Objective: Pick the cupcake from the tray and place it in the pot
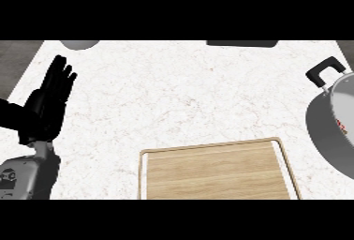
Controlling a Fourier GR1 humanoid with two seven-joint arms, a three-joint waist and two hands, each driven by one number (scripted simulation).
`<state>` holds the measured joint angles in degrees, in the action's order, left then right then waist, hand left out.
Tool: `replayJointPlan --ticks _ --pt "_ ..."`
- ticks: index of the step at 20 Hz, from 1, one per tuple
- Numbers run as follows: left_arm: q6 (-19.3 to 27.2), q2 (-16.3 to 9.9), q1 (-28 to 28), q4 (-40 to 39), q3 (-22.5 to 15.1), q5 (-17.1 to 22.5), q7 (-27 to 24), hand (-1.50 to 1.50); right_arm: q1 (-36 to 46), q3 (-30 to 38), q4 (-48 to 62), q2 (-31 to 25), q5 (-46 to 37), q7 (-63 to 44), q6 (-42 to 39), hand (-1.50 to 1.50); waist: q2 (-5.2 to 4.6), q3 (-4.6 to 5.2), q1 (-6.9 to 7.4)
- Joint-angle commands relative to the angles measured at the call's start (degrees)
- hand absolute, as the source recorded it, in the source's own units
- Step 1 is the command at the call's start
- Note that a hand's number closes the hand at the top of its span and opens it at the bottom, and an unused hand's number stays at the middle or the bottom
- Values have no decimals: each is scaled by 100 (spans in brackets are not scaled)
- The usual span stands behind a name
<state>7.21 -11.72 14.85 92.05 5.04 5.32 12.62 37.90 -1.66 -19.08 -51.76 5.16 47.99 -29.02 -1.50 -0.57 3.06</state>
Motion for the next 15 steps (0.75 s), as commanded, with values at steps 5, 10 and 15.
replayJointPlan --ticks 5,10,15 --pt "-1 33 -30 27 -5 22 10 0 -116 52 47 -450 256 541 -1666 -150 -21 -22 16" --pt "23 11 -28 92 -11 -20 20 0 -136 84 -92 -649 402 374 -1694 -150 -30 -37 46" --pt "-19 54 -103 90 -46 10 -12 0 -325 92 -174 -599 564 301 -1729 -150 -43 -52 19"
